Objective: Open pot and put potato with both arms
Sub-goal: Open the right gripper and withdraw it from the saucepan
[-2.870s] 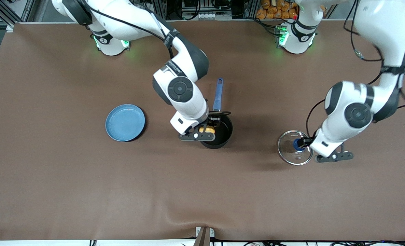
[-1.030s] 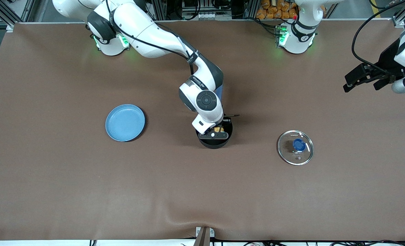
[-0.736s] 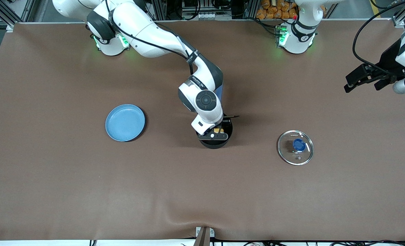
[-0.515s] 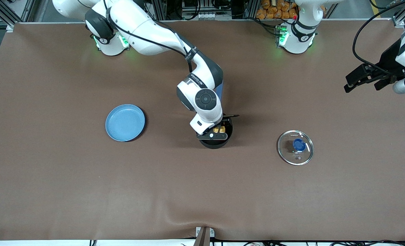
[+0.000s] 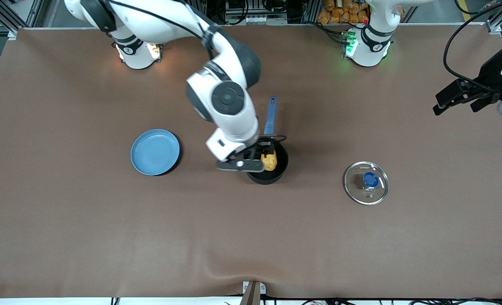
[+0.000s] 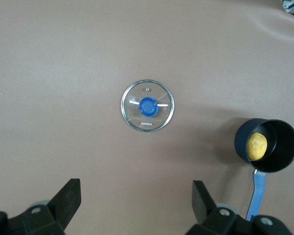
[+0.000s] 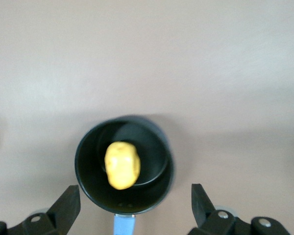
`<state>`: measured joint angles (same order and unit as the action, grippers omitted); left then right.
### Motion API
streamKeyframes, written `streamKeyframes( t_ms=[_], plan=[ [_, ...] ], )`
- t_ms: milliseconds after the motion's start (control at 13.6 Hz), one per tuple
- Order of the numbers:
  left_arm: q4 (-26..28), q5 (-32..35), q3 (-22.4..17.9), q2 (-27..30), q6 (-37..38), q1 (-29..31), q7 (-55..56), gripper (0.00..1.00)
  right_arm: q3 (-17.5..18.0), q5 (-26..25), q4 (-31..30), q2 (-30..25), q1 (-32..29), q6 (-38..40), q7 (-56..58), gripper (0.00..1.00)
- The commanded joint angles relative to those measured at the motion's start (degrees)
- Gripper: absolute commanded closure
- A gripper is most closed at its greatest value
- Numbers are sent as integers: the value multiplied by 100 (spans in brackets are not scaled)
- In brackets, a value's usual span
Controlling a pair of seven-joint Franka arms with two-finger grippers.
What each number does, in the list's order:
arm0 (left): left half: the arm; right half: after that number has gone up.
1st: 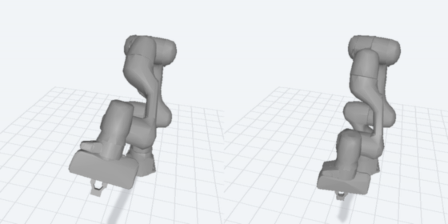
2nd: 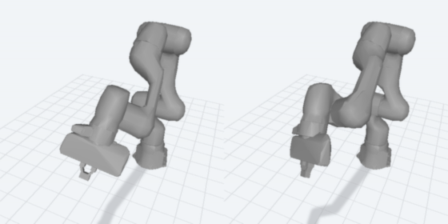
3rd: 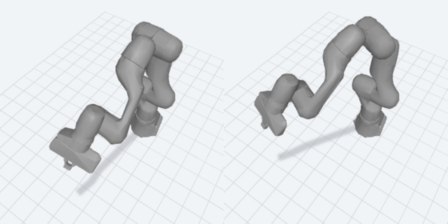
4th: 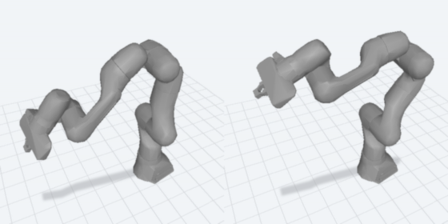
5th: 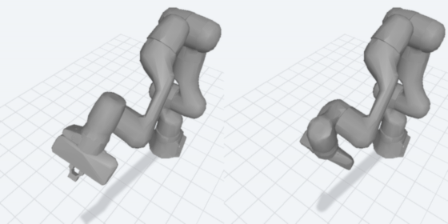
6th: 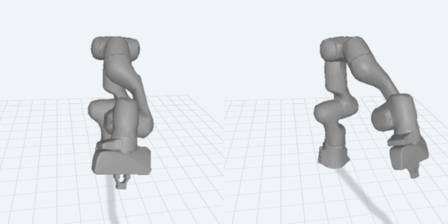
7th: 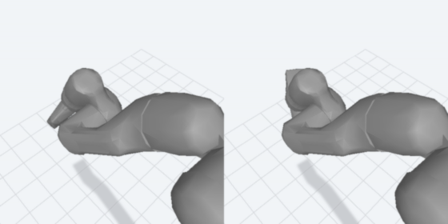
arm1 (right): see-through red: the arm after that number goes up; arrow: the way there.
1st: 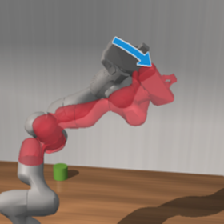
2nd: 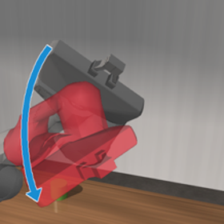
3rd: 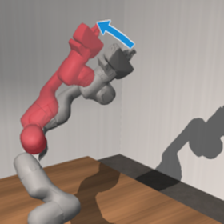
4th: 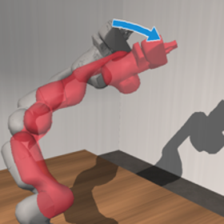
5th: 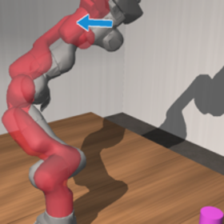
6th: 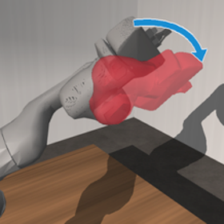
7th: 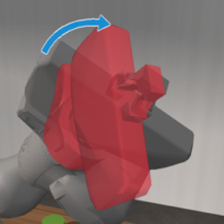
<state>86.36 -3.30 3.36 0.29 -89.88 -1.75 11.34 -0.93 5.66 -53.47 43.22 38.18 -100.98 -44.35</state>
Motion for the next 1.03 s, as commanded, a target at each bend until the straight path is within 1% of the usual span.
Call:
streamKeyframes(
  t_ms=[0, 147, 294, 368, 442, 515, 589, 662, 736, 810, 883, 957],
  plan=[
    [-102, -136, -108, -38, 93, -81, -141, 0, 242, -21, -102, -646, -775, 307, -13, 0],
    [-75, -145, -108, -20, 85, -115, -141, 0, 339, 14, -102, -902, -1354, 665, 31, 0],
    [-84, -136, -99, -37, -2, -133, -132, 0, 855, 14, -102, -1183, -2170, 834, 433, 0],
    [-84, -127, -90, -38, -108, -133, -132, 0, 962, 92, -102, -1332, -2514, 965, 723, 0],
    [-84, -101, -90, -46, -117, -133, -141, 0, 963, 163, -102, -1395, -2778, 1166, 1021, 0],
    [-84, -92, -90, -46, -118, -124, -141, 0, 955, 137, -102, -1508, -2955, 1403, 1451, 0],
    [-75, -83, -90, -46, -118, -116, -167, 0, 894, 76, -120, -1675, -3096, 1684, 2195, 0],
    [-84, -83, -90, -55, -118, -98, -167, 0, 841, -46, -137, -1824, -3262, 1974, 3177, 0],
    [-84, -75, -90, -73, -126, -89, -167, 0, 736, -100, -138, -1843, -3447, 2255, 4187, 0],
    [-84, -83, -90, -64, -118, -98, -176, 0, 578, -109, -138, -1957, -3536, 2475, 4806, 0],
    [-84, -83, -82, -55, -109, -98, -185, 0, 290, -100, -155, -2114, -3545, 2643, 4856, 0],
    [-84, -83, -81, -55, -109, -107, -211, 0, 139, -135, -181, -2177, -3528, 2819, 4883, 0]
  ],
)
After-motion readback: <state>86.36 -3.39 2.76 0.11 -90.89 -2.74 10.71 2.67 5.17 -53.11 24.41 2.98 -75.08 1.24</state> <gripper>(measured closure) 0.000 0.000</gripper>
